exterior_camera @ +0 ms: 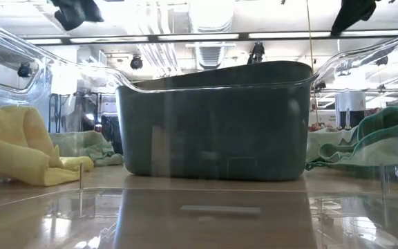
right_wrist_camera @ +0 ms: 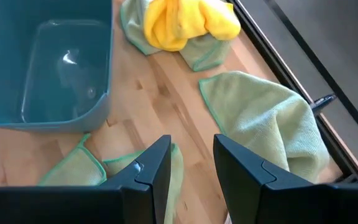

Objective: Sort microfiber towel by color & place in baskets
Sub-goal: Put the top right green microfiber cloth into the blue bin

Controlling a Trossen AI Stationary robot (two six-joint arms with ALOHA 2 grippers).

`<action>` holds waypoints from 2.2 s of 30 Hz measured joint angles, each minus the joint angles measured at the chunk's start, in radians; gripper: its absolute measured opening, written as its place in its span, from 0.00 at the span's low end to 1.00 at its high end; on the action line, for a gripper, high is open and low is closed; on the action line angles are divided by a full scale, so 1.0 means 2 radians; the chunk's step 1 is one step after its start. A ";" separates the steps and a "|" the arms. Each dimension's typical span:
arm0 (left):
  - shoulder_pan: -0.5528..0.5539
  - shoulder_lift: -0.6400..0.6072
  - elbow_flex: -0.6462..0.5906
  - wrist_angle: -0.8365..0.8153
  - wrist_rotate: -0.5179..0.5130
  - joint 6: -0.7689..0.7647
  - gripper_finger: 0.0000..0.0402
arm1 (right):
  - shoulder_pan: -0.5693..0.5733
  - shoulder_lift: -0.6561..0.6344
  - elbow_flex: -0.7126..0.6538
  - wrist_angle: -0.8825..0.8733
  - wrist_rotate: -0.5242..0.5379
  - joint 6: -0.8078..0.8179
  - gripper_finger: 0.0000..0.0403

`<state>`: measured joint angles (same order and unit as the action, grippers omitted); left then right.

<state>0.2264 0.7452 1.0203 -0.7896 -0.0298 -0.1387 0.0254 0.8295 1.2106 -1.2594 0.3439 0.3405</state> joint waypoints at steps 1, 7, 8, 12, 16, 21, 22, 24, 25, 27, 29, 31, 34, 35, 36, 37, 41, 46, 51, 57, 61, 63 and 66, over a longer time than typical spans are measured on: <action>0.000 0.001 0.000 -0.008 -0.016 0.000 0.19 | 0.000 0.000 0.000 0.000 0.001 0.000 0.28; 0.000 0.011 -0.001 -0.039 -0.058 0.000 0.19 | 0.000 0.000 0.000 -0.020 0.043 0.000 0.28; 0.000 0.012 -0.001 -0.038 -0.058 0.000 0.19 | 0.000 0.003 0.000 -0.025 0.048 0.000 0.28; 0.000 0.015 -0.001 -0.038 -0.059 0.000 0.19 | 0.000 0.020 0.000 -0.068 0.059 0.004 0.28; 0.000 0.017 -0.001 -0.036 -0.059 0.000 0.19 | 0.000 0.056 0.000 -0.124 0.068 0.003 0.28; 0.000 0.017 -0.001 -0.032 -0.059 0.000 0.19 | 0.000 0.104 0.000 -0.155 0.082 -0.023 0.28; 0.000 0.017 -0.001 -0.032 -0.059 0.000 0.19 | 0.000 0.111 0.000 -0.155 0.088 -0.031 0.28; 0.000 0.017 -0.001 -0.031 -0.060 0.000 0.19 | 0.000 0.125 0.000 -0.155 0.105 -0.049 0.28; 0.000 0.017 -0.001 -0.031 -0.060 0.000 0.19 | 0.000 0.130 0.000 -0.155 0.110 -0.053 0.28; 0.000 0.017 -0.001 -0.030 -0.060 0.000 0.19 | -0.004 0.136 0.000 -0.153 0.122 -0.054 0.28; 0.000 0.017 -0.001 -0.029 -0.060 0.003 0.19 | -0.012 0.137 0.000 -0.153 0.146 -0.040 0.28; 0.000 0.018 -0.002 -0.029 -0.060 0.007 0.19 | -0.021 0.136 0.000 -0.151 0.183 -0.019 0.28; 0.000 0.019 -0.002 -0.028 -0.061 0.013 0.19 | -0.035 0.130 -0.001 -0.146 0.213 -0.010 0.28; 0.000 0.019 -0.002 -0.028 -0.061 0.016 0.19 | -0.040 0.127 -0.001 -0.138 0.213 -0.016 0.28; 0.000 0.019 -0.002 -0.028 -0.061 0.019 0.19 | -0.044 0.121 -0.002 -0.125 0.213 -0.023 0.28; 0.000 0.019 -0.002 -0.028 -0.063 0.024 0.19 | -0.049 0.116 -0.004 -0.111 0.213 -0.029 0.28; 0.000 0.019 -0.002 -0.028 -0.082 0.036 0.19 | -0.077 0.091 -0.018 -0.052 0.205 -0.049 0.28; 0.000 0.019 -0.002 -0.028 -0.087 0.051 0.19 | -0.130 0.071 -0.051 -0.004 0.202 -0.058 0.28; 0.000 0.019 -0.002 -0.028 -0.087 0.052 0.19 | -0.183 0.061 -0.104 0.069 0.147 -0.065 0.28; 0.000 0.019 -0.002 -0.028 -0.086 0.052 0.19 | -0.216 0.062 -0.163 0.163 0.106 -0.088 0.28; 0.000 0.019 -0.002 -0.028 -0.086 0.051 0.19 | -0.245 0.067 -0.191 0.200 0.101 -0.070 0.28; 0.000 0.019 -0.002 -0.028 -0.086 0.050 0.19 | -0.258 0.070 -0.201 0.210 0.098 -0.061 0.28; 0.000 0.019 -0.004 -0.028 -0.086 0.049 0.19 | -0.275 0.072 -0.210 0.217 0.093 -0.052 0.28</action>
<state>0.2264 0.7837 1.0128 -0.8453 -0.2017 -0.0416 -0.5251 0.9726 0.7911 -0.8247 0.5297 0.2356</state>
